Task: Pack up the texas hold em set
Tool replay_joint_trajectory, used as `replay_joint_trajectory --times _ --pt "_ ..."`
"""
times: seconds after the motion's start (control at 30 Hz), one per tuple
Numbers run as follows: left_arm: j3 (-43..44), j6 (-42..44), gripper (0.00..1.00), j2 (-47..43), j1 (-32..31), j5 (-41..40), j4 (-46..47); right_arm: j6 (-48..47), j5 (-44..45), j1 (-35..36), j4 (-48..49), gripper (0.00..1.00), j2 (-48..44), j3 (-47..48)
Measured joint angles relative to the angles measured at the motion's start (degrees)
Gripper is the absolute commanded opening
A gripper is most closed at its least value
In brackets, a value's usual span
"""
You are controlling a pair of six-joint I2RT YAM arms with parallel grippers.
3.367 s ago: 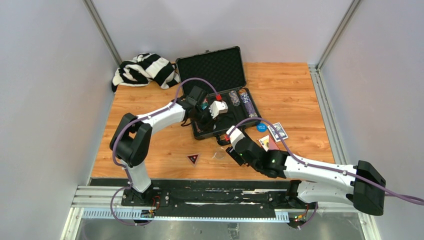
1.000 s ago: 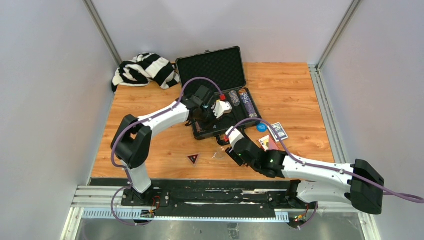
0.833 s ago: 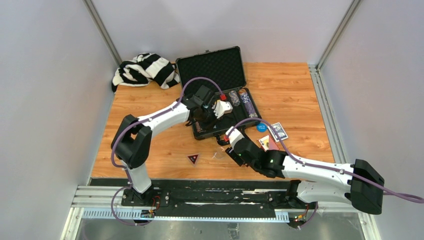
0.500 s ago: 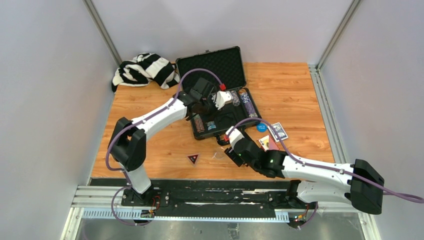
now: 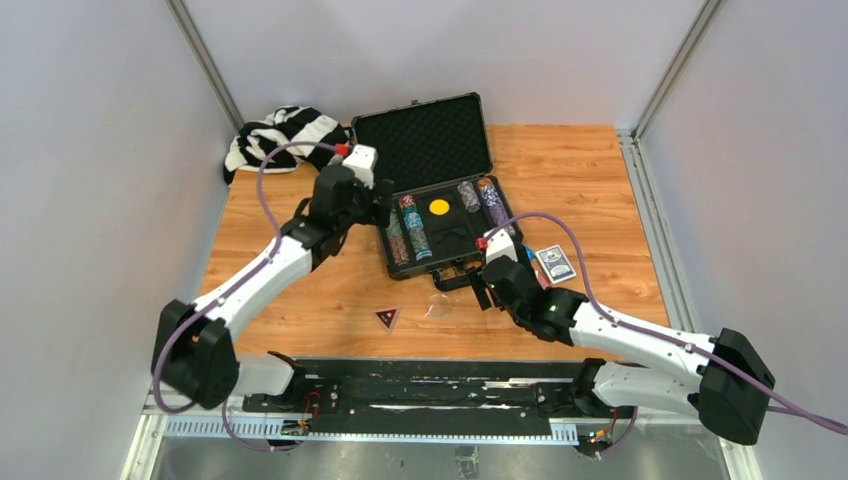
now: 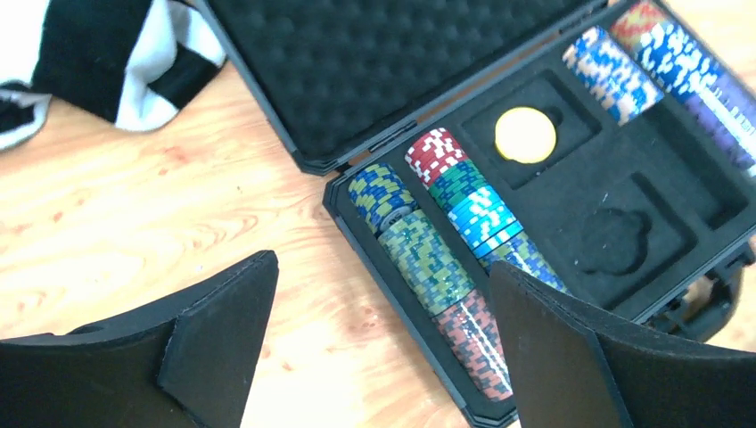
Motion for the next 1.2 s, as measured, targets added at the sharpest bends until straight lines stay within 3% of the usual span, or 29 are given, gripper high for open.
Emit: replay_joint_trajectory --times 0.13,0.5,0.57,0.63,0.7,1.2 --pt "-11.80 -8.22 0.98 -10.88 0.17 -2.16 11.28 1.09 -1.84 -5.57 -0.81 0.74 -0.15 0.83" --pt "-19.87 -17.42 0.98 -15.21 0.20 -0.50 17.20 6.60 -10.73 -27.12 -5.90 0.70 2.69 4.15" --pt "-20.87 -17.79 0.98 -15.82 0.20 -0.48 17.22 7.63 -12.57 -29.03 -6.01 0.64 4.72 4.26" --pt "-21.77 -17.94 0.98 -16.65 0.20 -0.44 17.27 8.31 -13.66 -29.81 -6.40 0.54 7.43 5.14" --pt "-22.21 -18.12 0.98 -17.22 0.20 -0.24 17.25 8.85 -15.32 -30.03 -6.91 0.51 11.04 7.28" --pt "-22.75 -20.20 0.98 -16.98 0.20 3.87 18.05 7.08 -20.11 -30.25 -5.57 0.53 32.61 19.89"
